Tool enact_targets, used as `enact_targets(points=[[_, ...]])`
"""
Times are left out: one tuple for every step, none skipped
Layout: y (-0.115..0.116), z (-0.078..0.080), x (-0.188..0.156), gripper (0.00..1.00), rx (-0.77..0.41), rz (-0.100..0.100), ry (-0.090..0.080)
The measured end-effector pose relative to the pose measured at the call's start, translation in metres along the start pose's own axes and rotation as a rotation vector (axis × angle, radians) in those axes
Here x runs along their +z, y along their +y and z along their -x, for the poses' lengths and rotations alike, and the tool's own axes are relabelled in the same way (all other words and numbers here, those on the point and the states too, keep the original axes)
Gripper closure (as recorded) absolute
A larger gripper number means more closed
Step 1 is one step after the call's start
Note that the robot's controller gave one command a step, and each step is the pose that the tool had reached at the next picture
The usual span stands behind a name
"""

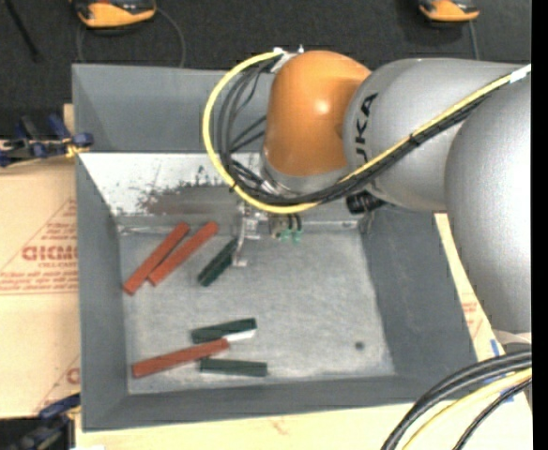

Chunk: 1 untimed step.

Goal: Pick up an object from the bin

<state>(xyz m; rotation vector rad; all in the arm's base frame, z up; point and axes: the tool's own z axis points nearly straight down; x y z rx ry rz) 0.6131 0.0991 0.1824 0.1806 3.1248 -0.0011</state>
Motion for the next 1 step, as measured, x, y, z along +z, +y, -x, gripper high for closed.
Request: enact_targets(points=[[-0.0681, -0.0036, -0.0467, 1.0, -0.05, -0.003, 0.003]])
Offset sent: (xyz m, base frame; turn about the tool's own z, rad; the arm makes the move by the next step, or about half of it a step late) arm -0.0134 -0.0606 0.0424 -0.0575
